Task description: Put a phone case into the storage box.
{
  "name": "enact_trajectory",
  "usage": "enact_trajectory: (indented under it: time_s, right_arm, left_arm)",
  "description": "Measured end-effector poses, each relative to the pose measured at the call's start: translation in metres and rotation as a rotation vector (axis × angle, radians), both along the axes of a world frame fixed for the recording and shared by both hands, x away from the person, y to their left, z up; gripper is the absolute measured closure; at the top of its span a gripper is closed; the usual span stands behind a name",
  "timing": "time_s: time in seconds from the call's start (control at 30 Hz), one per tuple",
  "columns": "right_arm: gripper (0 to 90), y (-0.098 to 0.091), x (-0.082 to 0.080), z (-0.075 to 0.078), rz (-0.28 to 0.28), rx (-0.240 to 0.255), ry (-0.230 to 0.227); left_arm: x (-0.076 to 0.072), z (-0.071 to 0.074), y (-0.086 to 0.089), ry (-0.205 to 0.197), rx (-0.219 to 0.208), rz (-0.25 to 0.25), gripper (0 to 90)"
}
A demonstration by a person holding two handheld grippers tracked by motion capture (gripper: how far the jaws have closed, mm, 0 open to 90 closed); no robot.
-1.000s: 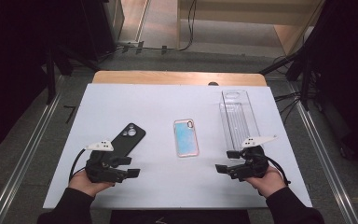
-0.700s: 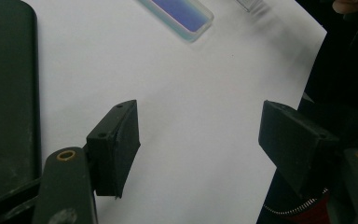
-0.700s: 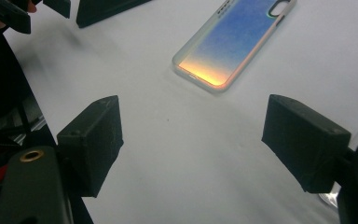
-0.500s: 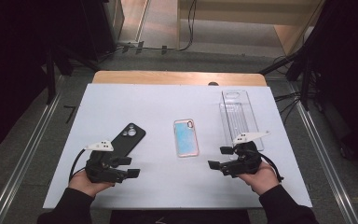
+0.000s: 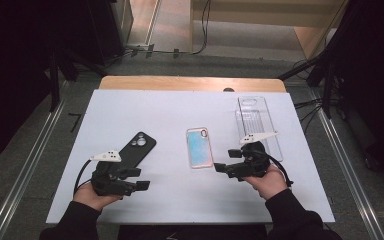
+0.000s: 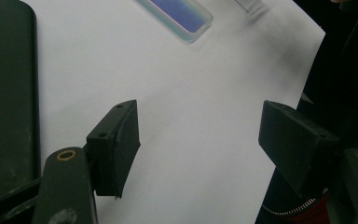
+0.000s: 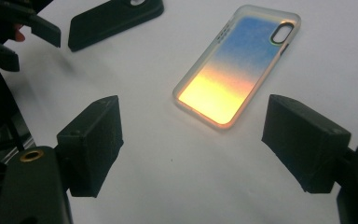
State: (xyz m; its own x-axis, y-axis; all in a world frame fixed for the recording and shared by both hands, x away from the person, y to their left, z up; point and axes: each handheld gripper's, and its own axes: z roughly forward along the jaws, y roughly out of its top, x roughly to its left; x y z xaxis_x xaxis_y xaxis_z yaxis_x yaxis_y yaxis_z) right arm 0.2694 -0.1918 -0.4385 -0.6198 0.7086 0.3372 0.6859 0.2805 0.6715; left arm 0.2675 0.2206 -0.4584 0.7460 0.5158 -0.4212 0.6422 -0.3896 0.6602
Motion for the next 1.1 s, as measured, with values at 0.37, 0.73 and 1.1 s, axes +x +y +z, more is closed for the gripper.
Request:
enact_trajectory:
  time_s: [0.37, 0.73, 1.1]
  right_arm:
    - [17.9, 0.014, 0.022, 0.006, -0.064, -0.006, 0.002]
    - [15.3, 0.035, 0.046, 0.006, -0.113, -0.045, -0.015]
    - [12.1, 0.058, 0.065, -0.008, -0.089, -0.03, 0.002]
  left_arm:
    - [0.0, 0.0, 0.002, 0.003, -0.006, 0.012, 29.3]
    - [0.0, 0.0, 0.003, 0.002, -0.007, 0.011, 29.4]
    - [0.001, 0.0, 0.003, 0.003, -0.008, 0.009, 29.3]
